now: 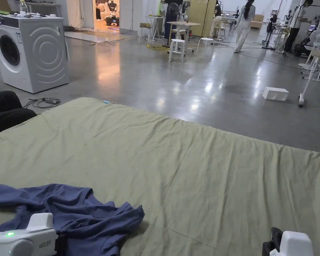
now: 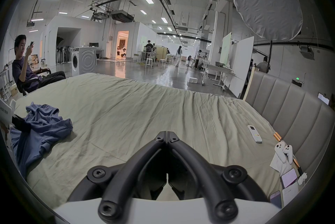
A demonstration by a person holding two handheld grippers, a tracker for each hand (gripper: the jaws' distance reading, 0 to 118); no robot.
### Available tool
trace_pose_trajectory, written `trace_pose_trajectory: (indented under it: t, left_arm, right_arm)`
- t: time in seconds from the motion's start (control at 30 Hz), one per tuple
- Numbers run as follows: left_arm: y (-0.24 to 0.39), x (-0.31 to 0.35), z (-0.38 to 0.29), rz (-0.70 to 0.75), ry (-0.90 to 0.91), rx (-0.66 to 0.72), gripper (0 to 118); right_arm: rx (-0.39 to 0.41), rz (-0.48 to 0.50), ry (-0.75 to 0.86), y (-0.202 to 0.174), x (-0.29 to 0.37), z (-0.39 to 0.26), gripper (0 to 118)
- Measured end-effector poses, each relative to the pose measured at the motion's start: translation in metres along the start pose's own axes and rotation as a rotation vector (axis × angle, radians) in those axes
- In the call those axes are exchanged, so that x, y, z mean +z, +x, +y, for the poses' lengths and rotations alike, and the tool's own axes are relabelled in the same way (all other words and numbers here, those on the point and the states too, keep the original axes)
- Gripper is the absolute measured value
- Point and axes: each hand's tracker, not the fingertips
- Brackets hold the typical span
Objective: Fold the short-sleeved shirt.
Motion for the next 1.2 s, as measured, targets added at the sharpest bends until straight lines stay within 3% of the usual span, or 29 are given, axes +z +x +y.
trace_pose_trajectory:
  t: [0.1, 0.23, 0.37, 0.7, 0.93, 1.2]
  left_arm:
    - [0.012, 0.025, 0.016, -0.023, 0.082, -0.099, 4]
    - [0.028, 0.052, 0.041, -0.075, 0.190, -0.065, 4]
    - [0.061, 0.078, 0.071, -0.137, 0.296, -0.123, 4]
    - [0.214, 0.148, 0.121, -0.423, 0.480, -0.252, 4]
    - [0.329, 0.156, 0.108, -0.624, 0.451, -0.354, 4]
    - [0.434, 0.121, 0.016, -0.777, 0.227, -0.441, 4]
  right_arm:
    - [-0.010, 0.003, 0.004, 0.001, 0.000, 0.002, 0]
    - [-0.028, 0.003, 0.020, 0.004, 0.003, 0.007, 0]
    - [-0.038, -0.004, 0.035, 0.011, 0.010, 0.010, 0]
    - [-0.057, -0.087, 0.084, 0.058, 0.039, 0.013, 0]
    - [-0.077, -0.174, 0.099, 0.105, 0.060, 0.008, 0]
    - [-0.101, -0.267, 0.076, 0.147, 0.084, -0.011, 0]
